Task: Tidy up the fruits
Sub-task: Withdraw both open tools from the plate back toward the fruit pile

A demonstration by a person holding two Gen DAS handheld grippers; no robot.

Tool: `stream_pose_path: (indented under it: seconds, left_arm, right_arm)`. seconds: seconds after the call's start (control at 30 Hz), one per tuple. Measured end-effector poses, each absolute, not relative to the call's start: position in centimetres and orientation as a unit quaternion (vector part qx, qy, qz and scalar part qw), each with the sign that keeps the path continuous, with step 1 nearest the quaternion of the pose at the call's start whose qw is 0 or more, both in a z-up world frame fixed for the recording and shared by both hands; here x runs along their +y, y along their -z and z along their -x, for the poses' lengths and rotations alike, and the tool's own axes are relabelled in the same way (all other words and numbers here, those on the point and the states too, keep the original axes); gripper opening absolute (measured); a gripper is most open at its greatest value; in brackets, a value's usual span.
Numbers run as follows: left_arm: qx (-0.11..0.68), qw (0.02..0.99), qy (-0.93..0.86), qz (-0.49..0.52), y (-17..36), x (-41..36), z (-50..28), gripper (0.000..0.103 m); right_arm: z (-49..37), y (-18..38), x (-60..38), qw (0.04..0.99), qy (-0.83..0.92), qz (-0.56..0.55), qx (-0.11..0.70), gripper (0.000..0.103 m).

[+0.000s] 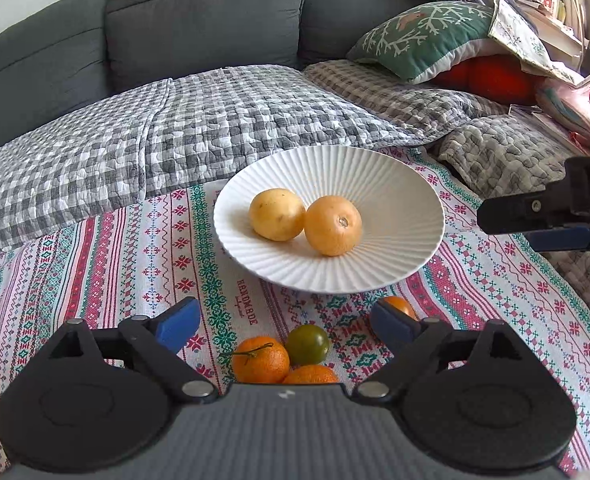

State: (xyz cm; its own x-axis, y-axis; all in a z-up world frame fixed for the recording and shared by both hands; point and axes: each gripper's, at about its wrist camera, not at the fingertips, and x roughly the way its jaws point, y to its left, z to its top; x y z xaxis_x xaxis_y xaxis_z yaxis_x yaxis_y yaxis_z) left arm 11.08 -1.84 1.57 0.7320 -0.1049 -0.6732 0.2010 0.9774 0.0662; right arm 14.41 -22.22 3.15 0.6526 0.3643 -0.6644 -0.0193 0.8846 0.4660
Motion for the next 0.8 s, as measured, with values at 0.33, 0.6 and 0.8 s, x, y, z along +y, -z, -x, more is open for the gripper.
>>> stream_pose_path:
  seconds: [0.33,0.6,0.8]
  left_arm:
    - [0.371,0.925,0.065,-0.039,-2.0,-0.5,-7.9,0.097]
    - [0.377,0.924,0.057,-0.037,-1.0,1.4,-5.5,0.097]
    - [0.372,0.925,0.069,-0.023,0.0,3.2,-4.3,0.097]
  right_arm:
    - [-11.4,-3.8,-21.1,0.9,-0.11,-0.133,0.401,0.099]
    - [-9.1,-3.8,-19.7,0.905,-0.123,-0.091,0.396,0.102]
    - [-7.6,-2.7,-18.9,0.905,-0.131,-0.077,0.398,0.103]
